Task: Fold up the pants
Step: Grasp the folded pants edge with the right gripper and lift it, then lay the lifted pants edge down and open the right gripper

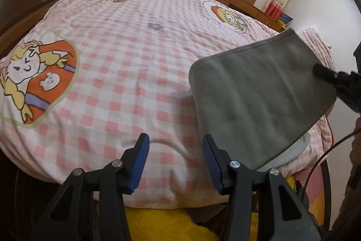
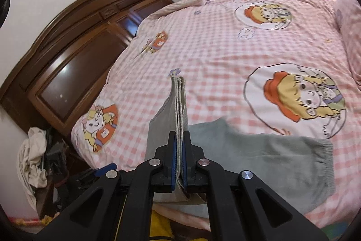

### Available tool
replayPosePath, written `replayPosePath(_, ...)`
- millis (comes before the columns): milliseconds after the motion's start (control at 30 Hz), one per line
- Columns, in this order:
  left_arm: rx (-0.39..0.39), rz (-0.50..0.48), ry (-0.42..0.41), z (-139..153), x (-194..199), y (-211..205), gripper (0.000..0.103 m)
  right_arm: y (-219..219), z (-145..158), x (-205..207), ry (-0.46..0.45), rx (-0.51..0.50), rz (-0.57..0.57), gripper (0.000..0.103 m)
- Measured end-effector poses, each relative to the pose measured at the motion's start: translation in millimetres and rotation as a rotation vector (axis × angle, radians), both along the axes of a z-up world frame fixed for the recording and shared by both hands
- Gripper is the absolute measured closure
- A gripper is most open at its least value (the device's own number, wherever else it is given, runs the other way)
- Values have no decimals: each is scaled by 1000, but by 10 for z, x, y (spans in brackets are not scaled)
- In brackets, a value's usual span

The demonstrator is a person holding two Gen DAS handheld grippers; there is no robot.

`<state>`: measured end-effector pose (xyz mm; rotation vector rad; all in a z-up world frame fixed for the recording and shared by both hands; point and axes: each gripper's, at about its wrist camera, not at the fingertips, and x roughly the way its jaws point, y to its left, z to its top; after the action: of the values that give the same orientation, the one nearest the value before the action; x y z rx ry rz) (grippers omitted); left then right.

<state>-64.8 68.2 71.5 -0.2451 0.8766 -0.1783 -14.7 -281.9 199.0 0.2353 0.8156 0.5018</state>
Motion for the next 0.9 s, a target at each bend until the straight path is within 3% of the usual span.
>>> replayPosePath(300,18,-50,-2,7,68,-196,52,-547,231,-85,-56,-24,-118,98)
replayPosePath(467,27,-85,0,6,140,-346,52,-888,169,-82,-41,-40,-210,98)
replayPosePath(733,69,-155,2,0,247,-642,52,-1401,-305,-11,72,-33,-338,98)
replayPosePath(900,94,-193,3,-17,355,-821,52,-1594,-799,106,164,-72,-388,98)
